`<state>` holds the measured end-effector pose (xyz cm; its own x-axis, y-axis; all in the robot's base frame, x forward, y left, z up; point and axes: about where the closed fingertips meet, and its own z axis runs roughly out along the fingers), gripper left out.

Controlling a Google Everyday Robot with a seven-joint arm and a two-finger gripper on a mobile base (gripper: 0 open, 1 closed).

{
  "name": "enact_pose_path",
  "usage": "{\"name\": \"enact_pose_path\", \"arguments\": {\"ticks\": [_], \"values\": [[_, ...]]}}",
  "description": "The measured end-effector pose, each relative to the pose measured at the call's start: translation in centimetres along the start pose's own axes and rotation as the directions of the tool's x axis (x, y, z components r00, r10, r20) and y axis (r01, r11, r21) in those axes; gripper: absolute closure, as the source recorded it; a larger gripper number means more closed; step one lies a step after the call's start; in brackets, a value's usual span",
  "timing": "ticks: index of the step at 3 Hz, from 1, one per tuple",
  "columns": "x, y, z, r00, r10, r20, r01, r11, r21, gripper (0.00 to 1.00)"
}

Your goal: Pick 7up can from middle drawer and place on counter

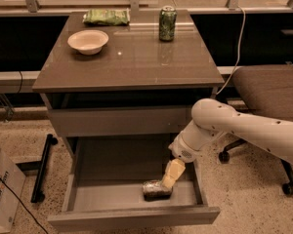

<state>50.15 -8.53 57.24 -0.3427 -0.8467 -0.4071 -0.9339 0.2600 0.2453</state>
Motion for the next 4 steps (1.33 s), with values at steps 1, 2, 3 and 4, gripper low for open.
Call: {"name": "enact_pose_path", "arguments": {"ticks": [1,2,3,4], "values": [[0.9,-1.6,3.9,0.997,0.053,0.058,-0.051,0.9984,-0.025,0.00],[1.9,-3.3,7.7,0.995,0.077,0.059,-0.076,0.9969,-0.019,0.00],[3.3,-4.8,12.3,0.993,0.113,0.029,-0.113,0.9934,-0.021,0.00],[4.2,-6.4,14.9,0.989,0.144,0.015,-0.143,0.9895,-0.018,0.00]]}}
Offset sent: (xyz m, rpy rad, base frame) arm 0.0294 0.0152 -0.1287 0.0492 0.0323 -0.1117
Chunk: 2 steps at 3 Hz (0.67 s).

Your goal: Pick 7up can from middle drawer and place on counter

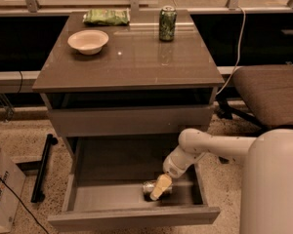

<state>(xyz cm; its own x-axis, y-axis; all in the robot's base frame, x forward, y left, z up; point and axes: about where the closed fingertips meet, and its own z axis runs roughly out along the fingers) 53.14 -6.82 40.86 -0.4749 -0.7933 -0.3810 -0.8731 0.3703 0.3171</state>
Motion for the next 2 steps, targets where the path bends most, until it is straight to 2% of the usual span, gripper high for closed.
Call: {"name": "enact_pose_path", "arguments": {"ticks": [1,2], "values": [[0.9,-0.9,2.0,0.999,0.030,-0.015,-0.030,0.9994,-0.015,0.00],[1.9,-0.9,3.2,0.997,0.047,-0.067,-0.048,0.9988,-0.010,0.18]]}}
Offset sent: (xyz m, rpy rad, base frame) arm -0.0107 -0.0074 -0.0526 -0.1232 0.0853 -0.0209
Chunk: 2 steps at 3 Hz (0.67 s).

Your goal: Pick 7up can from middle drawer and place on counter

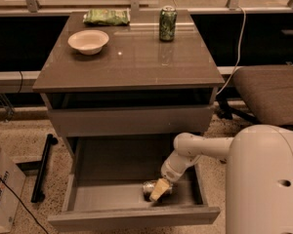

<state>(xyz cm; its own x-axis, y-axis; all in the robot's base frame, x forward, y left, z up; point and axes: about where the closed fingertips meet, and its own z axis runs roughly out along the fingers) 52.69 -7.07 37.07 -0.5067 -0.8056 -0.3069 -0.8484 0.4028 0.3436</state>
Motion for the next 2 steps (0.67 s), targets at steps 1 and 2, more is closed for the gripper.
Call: {"name": "enact_pose_path", "arguments": {"ticks": [1,2], "values": [[0.53,0.25,0.53,0.999,0.013,-0.034,-0.012,0.9999,0.009,0.42],[0.40,0.44,-0.02,1.000,0.013,-0.028,-0.013,0.9998,0.013,0.73]]}}
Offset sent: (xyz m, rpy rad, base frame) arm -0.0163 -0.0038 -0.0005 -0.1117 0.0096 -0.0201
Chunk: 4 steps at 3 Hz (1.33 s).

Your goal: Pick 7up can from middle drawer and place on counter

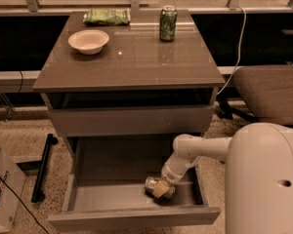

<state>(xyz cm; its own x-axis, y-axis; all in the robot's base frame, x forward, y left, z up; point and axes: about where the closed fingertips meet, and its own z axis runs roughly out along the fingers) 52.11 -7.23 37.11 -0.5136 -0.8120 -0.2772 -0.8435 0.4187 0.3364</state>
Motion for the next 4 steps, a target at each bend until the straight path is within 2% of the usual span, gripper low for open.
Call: {"name": "enact_pose_path", "arguments": {"ticks": [1,2,3,4], "values": [[-0.5,0.9,-2.8,0.999,0.004,0.038,-0.005,0.9998,0.021,0.96],[-2.2,2.0,-8.5,0.988,-0.026,0.150,0.026,0.9997,0.003,1.00],[-3.5,3.5,-15.4,0.949,-0.126,0.289,0.138,0.9902,-0.022,1.00],[-5.0,4.9,-22.6,0.866,-0.267,0.423,0.300,0.9540,-0.011,1.00]]}}
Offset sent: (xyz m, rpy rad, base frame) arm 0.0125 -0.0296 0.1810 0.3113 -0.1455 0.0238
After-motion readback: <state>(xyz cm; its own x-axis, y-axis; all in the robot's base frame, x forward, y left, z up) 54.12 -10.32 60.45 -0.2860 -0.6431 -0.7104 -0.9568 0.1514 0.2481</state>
